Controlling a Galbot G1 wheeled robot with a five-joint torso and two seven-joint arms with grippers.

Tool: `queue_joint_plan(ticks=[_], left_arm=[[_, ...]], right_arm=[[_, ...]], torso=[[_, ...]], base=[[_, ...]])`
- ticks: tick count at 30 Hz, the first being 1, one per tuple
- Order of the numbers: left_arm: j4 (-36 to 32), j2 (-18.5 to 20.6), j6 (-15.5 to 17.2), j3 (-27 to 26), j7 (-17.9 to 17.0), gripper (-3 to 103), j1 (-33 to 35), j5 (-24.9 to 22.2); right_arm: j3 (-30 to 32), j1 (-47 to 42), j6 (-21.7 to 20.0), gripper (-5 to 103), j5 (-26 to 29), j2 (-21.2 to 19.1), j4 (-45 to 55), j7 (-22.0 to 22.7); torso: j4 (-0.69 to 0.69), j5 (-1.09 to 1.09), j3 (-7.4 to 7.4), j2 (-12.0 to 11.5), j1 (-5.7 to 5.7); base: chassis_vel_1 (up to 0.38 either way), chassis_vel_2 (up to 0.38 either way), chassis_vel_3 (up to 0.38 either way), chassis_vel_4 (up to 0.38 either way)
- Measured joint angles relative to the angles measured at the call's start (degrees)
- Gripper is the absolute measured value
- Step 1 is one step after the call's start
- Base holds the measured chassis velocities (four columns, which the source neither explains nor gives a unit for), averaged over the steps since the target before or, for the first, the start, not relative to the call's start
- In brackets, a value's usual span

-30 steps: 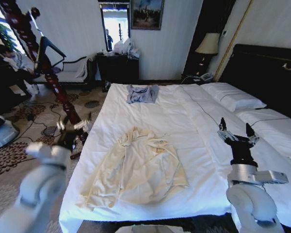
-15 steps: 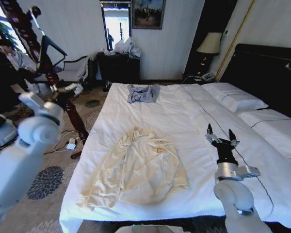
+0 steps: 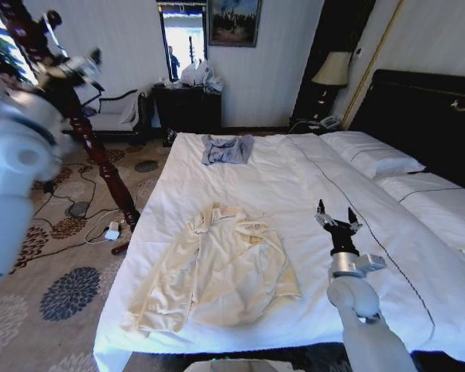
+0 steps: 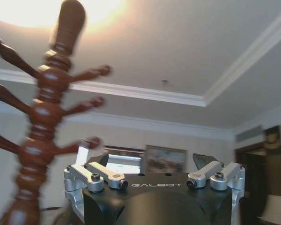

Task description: Pick up the clothes from the bed and hang them on the clothes hanger.

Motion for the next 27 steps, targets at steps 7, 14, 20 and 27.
queue_joint_plan(ticks=[7,14,20,27], left_arm=[[5.2,2.4,7.3,0.5,-5.0,100,-3.8,-2.2],[9.7,3.5,18.7,4.1,-11.9,100,-7.6,-5.6],[15.5,-0.4,19.1,10.5,-12.9,100,-12.8,-7.7],[20.2,-5.1,19.0,15.5,-12.6,100,-18.1,-7.5]], right_arm=[[-1.2,2.5,0.9,100,0.7,-0.6,-2.7,0.1],[-1.9,3.5,1.5,100,1.0,-1.6,-4.0,0.4],[-2.5,3.2,1.6,100,0.8,-1.2,-4.0,1.1],[-2.4,3.0,1.3,100,0.7,-1.1,-4.0,1.8]], torso=[[-0.02,-0.02,0.01,0.0,0.01],[0.01,-0.02,0.0,0.0,0.0],[-0.05,0.0,0.0,0.0,0.0],[-0.04,0.01,0.0,0.0,0.0]], base=[[0.0,0.0,0.0,0.0],[0.0,0.0,0.0,0.0],[0.0,0.0,0.0,0.0],[0.0,0.0,0.0,0.0]])
